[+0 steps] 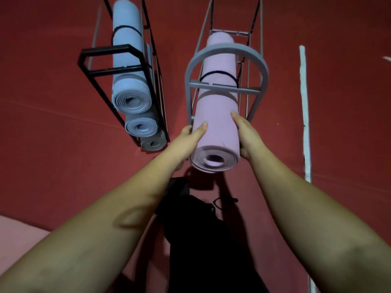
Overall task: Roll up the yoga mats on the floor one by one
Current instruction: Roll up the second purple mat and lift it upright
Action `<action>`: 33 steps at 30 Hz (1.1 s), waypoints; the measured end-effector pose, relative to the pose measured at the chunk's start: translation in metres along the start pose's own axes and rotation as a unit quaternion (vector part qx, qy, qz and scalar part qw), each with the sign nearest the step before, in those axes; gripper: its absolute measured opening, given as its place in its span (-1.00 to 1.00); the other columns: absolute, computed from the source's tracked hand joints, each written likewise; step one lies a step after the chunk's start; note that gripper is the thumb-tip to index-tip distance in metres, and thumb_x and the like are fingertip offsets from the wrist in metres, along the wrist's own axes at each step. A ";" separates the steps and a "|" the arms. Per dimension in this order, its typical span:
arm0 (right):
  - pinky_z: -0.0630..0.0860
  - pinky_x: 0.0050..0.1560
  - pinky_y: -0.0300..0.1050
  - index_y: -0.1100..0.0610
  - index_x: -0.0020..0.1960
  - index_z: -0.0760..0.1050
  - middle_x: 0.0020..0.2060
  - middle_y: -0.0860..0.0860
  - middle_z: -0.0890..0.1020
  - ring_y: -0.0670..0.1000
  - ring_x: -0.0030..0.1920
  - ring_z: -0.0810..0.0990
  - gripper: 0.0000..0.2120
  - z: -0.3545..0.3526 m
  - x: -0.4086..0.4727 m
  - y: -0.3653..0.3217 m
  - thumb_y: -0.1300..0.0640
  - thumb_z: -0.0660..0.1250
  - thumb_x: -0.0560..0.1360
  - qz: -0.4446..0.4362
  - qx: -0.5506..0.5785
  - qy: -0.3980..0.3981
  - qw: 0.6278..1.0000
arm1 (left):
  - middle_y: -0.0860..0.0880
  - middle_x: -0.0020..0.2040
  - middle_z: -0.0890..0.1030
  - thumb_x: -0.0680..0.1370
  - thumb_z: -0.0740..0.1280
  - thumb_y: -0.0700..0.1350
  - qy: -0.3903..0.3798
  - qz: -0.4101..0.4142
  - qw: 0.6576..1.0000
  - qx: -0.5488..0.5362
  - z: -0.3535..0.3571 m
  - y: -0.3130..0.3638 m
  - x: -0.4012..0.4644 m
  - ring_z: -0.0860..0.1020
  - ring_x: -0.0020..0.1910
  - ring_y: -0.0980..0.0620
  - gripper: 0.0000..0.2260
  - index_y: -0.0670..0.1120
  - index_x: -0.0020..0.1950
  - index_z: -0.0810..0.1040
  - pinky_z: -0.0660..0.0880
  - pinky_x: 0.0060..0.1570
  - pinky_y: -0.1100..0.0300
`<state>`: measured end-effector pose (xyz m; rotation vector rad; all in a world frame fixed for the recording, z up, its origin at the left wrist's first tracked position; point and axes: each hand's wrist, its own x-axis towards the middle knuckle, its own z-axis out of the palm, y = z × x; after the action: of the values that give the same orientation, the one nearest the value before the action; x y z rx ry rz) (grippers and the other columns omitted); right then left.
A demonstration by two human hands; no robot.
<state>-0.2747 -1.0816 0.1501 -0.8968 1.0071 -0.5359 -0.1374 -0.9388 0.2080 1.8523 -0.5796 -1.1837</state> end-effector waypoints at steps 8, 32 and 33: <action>0.62 -0.19 -0.11 0.00 0.27 0.52 0.02 0.00 0.72 -0.02 -0.08 0.72 -0.56 0.014 -0.091 0.019 -0.25 0.25 0.54 0.113 0.026 -0.042 0.992 | 0.03 0.19 0.60 0.21 0.43 0.50 -0.038 -0.115 0.989 -0.085 -0.002 -0.026 -0.014 0.60 0.07 -0.07 -0.14 0.02 0.35 0.46 0.52 0.09 0.01; 0.56 0.14 -0.03 0.03 0.30 0.52 0.14 -0.04 0.68 -0.03 0.13 0.66 -0.62 0.003 0.032 -0.020 -0.09 0.34 0.55 -0.002 0.036 0.007 0.999 | -0.13 0.05 0.69 0.40 0.49 0.18 0.019 -0.037 0.975 -0.219 0.045 0.039 0.098 0.65 -0.31 0.02 -0.48 -0.06 0.25 0.55 0.45 -0.47 0.32; 0.57 0.10 -0.05 0.03 0.31 0.51 0.15 -0.03 0.67 -0.02 0.14 0.66 -0.61 0.002 0.033 -0.018 -0.11 0.34 0.55 -0.007 0.023 0.011 1.000 | -0.12 0.08 0.69 0.38 0.49 0.22 0.014 -0.032 0.977 -0.210 0.044 0.036 0.101 0.66 -0.26 0.03 -0.45 -0.05 0.26 0.55 0.48 -0.43 0.30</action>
<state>-0.2573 -1.1153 0.1492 -0.8591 1.0042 -0.5796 -0.1301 -1.0506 0.1786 1.5310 -0.2285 -1.2127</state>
